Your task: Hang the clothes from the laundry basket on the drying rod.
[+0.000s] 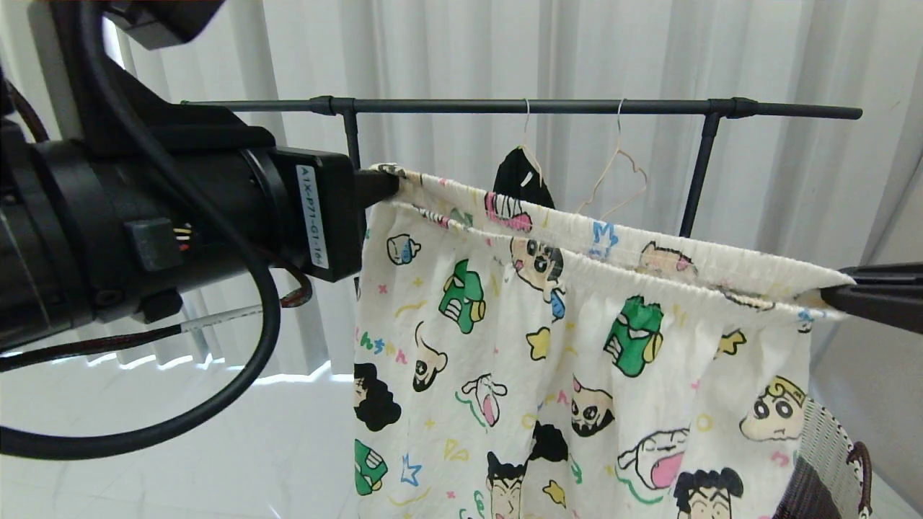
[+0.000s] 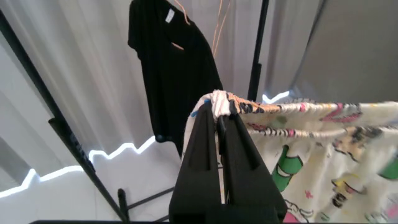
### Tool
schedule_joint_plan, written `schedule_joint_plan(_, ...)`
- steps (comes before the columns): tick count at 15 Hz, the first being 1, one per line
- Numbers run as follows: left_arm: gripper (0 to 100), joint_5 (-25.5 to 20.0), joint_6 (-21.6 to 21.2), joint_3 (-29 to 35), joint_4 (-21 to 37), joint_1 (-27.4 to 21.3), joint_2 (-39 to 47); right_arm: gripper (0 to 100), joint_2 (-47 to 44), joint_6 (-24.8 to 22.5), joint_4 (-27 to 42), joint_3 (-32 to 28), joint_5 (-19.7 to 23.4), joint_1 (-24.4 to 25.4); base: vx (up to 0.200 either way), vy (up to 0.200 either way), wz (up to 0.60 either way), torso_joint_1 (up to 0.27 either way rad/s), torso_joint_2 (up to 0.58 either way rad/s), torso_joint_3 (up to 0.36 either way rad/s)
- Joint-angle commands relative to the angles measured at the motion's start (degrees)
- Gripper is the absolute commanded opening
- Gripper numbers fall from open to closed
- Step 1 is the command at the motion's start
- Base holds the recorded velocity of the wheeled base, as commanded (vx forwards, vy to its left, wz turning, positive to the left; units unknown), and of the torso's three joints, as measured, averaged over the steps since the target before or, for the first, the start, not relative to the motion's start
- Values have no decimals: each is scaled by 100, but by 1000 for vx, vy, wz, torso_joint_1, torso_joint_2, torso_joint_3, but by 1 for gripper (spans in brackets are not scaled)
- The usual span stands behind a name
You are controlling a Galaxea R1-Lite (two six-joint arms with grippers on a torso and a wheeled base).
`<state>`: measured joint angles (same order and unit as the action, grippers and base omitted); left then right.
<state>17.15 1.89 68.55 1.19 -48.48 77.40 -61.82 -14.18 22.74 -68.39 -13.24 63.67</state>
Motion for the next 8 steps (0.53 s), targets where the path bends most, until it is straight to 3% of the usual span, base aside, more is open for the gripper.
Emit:
schedule_joint_plan(1,0,-1,-13,-8,4,-47,162,0,38,-15,12,89,-3,444,0,0,0,0,0,0)
schedule_joint_plan(8,0,-1,-13,-34,4,-47,206,0,3,-15,-6,168,-38,620,0,0,0,0,0,0)
